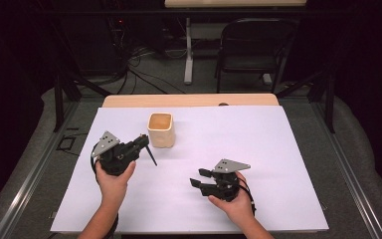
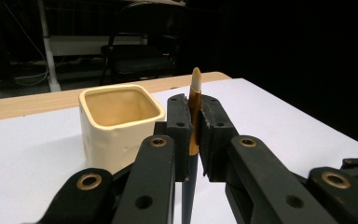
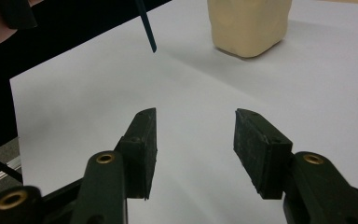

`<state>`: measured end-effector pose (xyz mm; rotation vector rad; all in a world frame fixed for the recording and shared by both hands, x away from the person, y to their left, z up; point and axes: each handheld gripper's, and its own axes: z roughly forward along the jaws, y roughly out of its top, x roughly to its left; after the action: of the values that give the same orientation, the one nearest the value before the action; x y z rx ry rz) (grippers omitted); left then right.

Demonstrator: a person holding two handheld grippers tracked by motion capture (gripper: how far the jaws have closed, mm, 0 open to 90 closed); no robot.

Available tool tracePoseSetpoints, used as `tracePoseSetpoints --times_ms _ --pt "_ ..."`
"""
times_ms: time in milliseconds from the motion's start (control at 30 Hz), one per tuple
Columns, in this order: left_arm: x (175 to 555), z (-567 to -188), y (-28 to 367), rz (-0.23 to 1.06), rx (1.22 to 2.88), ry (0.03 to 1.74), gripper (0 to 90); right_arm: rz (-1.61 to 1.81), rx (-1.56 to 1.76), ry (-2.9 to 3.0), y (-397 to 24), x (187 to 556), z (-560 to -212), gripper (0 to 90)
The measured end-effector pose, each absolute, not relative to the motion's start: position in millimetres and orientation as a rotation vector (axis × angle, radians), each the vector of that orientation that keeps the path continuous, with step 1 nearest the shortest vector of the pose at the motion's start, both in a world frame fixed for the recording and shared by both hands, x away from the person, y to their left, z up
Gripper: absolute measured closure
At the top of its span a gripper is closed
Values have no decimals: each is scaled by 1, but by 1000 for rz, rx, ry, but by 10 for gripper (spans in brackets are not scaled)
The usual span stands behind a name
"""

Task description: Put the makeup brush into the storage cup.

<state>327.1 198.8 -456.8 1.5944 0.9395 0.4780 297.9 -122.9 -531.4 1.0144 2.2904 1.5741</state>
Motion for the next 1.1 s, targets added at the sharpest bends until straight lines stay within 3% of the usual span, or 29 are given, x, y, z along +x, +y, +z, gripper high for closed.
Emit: tracePoseSetpoints --times_ms 1100 --pt "369 -400 183 550 1618 926 838 1593 1056 2251 -135 295 -530 492"
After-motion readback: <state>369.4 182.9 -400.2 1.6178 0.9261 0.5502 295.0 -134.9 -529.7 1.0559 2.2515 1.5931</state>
